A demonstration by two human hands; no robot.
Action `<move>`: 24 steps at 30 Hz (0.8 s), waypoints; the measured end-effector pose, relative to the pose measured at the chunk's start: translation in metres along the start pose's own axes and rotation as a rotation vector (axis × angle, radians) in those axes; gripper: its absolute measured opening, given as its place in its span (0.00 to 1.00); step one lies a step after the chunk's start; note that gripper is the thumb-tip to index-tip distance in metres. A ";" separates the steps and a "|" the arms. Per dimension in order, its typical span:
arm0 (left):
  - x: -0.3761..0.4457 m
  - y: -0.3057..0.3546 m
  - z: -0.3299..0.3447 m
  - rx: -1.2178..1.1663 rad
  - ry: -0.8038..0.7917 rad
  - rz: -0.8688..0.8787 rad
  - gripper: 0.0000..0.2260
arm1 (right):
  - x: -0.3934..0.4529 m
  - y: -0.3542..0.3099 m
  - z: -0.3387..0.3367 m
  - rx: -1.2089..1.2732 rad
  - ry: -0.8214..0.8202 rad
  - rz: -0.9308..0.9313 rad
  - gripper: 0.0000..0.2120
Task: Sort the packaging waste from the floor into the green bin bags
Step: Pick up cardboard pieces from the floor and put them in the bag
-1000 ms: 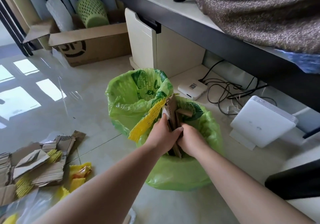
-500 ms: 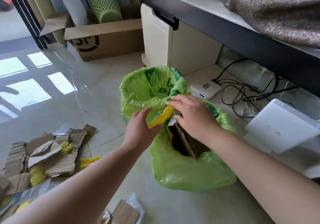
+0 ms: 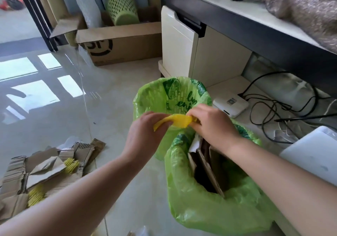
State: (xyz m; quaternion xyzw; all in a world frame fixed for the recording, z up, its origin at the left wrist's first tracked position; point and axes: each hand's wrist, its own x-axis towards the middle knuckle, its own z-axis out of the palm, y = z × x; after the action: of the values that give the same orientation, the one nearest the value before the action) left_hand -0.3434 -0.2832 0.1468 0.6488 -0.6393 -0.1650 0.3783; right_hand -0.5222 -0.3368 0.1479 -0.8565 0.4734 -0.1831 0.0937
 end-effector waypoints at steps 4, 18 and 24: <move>0.042 -0.002 -0.011 -0.015 0.085 0.165 0.12 | 0.042 -0.003 -0.019 0.156 0.257 -0.058 0.11; 0.092 -0.043 0.013 0.395 -0.248 -0.073 0.24 | 0.096 0.030 0.050 -0.277 -0.379 0.176 0.17; 0.060 -0.022 0.000 0.341 -0.262 -0.115 0.25 | 0.080 -0.002 0.017 -0.346 -0.319 0.129 0.21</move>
State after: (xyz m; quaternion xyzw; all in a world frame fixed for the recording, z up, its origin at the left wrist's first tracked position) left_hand -0.3204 -0.3425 0.1476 0.7119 -0.6635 -0.1588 0.1666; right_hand -0.4747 -0.4030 0.1506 -0.8460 0.5305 0.0447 0.0307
